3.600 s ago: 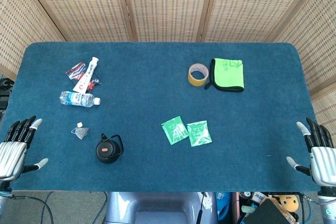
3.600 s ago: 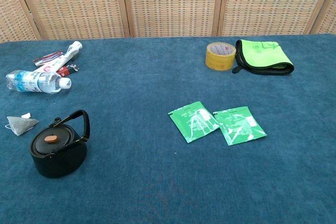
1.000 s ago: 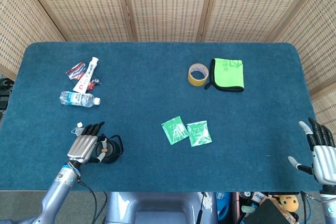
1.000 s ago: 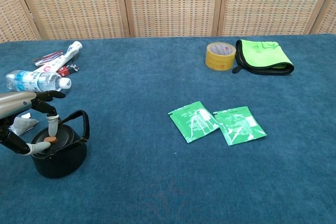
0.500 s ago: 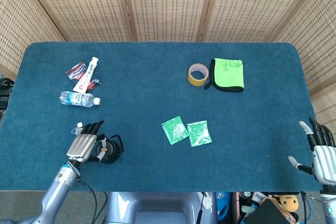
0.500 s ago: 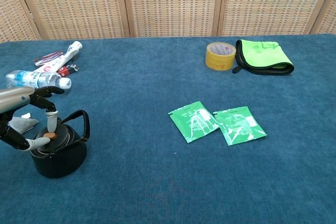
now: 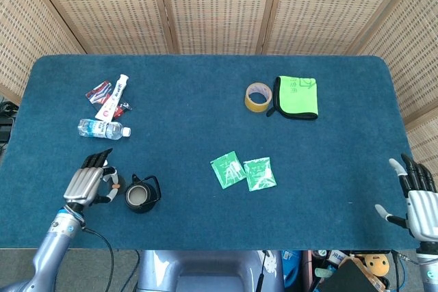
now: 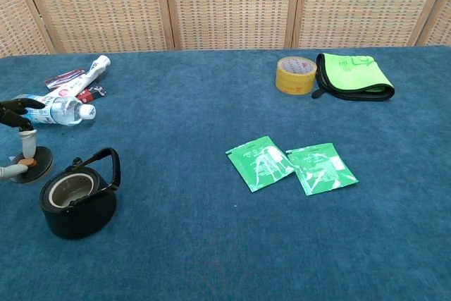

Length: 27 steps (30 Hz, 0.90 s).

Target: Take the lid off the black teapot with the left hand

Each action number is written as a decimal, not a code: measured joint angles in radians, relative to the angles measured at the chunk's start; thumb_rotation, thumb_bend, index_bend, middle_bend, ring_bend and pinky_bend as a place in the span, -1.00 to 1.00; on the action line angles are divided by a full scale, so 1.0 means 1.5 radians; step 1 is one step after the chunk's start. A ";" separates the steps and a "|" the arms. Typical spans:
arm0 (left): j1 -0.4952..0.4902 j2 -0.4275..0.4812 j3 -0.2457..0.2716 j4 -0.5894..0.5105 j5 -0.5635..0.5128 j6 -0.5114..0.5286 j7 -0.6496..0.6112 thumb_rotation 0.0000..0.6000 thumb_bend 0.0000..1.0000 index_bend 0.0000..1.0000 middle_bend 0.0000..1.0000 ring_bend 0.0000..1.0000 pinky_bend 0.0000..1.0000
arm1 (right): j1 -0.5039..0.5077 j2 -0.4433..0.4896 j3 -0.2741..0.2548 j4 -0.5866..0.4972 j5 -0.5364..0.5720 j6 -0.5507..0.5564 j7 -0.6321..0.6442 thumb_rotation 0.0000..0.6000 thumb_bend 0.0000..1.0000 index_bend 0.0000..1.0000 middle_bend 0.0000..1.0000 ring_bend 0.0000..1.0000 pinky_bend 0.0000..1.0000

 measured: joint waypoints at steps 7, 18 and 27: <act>0.009 -0.015 0.016 0.105 0.023 -0.053 -0.096 1.00 -0.24 0.18 -1.00 -1.00 -1.00 | 0.001 -0.002 -0.001 0.000 0.001 -0.005 -0.005 1.00 -1.00 -1.00 -1.00 -1.00 -1.00; 0.011 -0.046 0.030 0.158 0.069 -0.070 -0.116 1.00 -0.51 -0.71 -1.00 -1.00 -1.00 | 0.001 -0.001 0.000 0.000 0.004 -0.006 0.000 1.00 -1.00 -1.00 -1.00 -1.00 -1.00; 0.031 0.040 0.029 0.062 0.130 -0.011 -0.138 1.00 -0.58 -1.00 -1.00 -1.00 -1.00 | 0.000 0.001 -0.002 -0.004 -0.001 -0.002 0.001 1.00 -1.00 -1.00 -1.00 -1.00 -1.00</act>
